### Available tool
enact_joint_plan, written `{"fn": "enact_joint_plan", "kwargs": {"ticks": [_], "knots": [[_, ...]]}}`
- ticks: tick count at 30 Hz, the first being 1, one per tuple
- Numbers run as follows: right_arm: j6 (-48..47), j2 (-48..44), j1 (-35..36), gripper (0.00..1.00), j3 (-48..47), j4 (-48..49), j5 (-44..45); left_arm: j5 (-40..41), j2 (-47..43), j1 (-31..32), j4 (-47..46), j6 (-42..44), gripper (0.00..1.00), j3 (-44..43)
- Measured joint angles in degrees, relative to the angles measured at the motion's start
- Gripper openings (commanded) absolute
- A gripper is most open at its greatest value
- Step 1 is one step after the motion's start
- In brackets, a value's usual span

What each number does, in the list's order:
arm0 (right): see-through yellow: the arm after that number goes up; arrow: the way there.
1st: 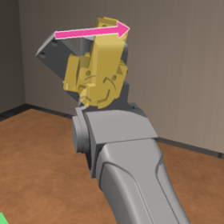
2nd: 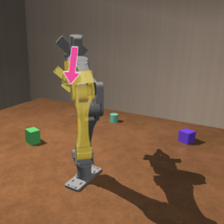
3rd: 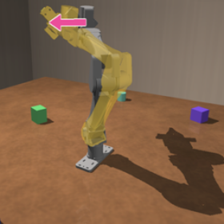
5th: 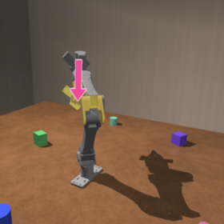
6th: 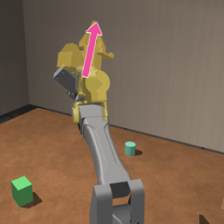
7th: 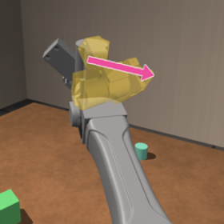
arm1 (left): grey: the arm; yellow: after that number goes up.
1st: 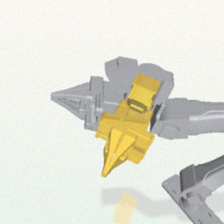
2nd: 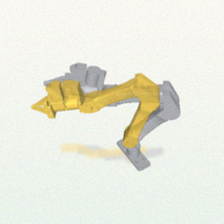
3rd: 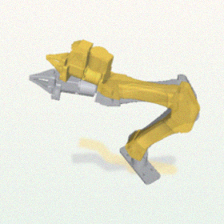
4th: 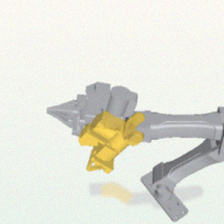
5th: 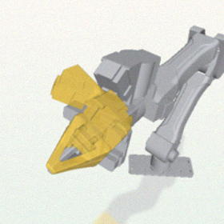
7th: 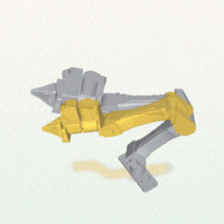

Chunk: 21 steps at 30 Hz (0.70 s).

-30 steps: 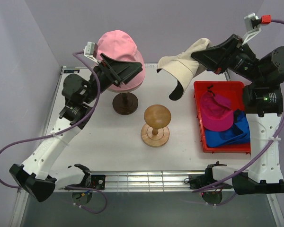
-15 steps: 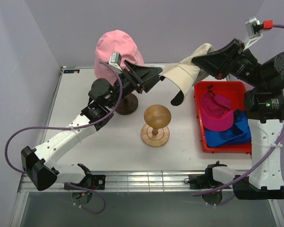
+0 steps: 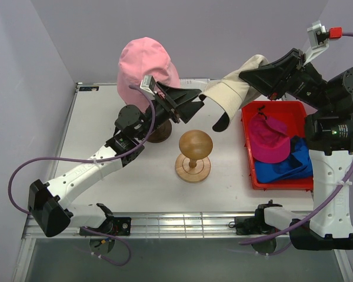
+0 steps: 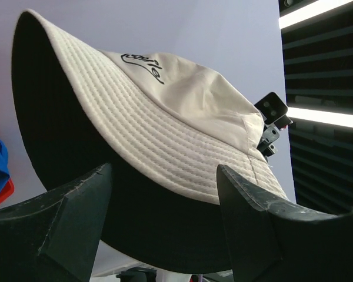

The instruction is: Stack the hats

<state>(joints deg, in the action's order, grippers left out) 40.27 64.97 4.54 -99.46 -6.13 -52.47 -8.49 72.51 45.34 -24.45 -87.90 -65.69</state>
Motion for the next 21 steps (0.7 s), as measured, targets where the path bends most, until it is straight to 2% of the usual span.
{"fn": "enact_joint_plan", "kwargs": {"ticks": [13,21], "knots": [[0.5,0.9,0.0,0.08,0.3,2.7,-0.3,0.7,-2.1,0.2,-9.0,-4.6,0.82,8.6],[1.4,0.6,0.0,0.08,3.2,6.6,-1.1,1.1,-0.9,0.2,-13.7,-8.7,0.82,9.0]]}}
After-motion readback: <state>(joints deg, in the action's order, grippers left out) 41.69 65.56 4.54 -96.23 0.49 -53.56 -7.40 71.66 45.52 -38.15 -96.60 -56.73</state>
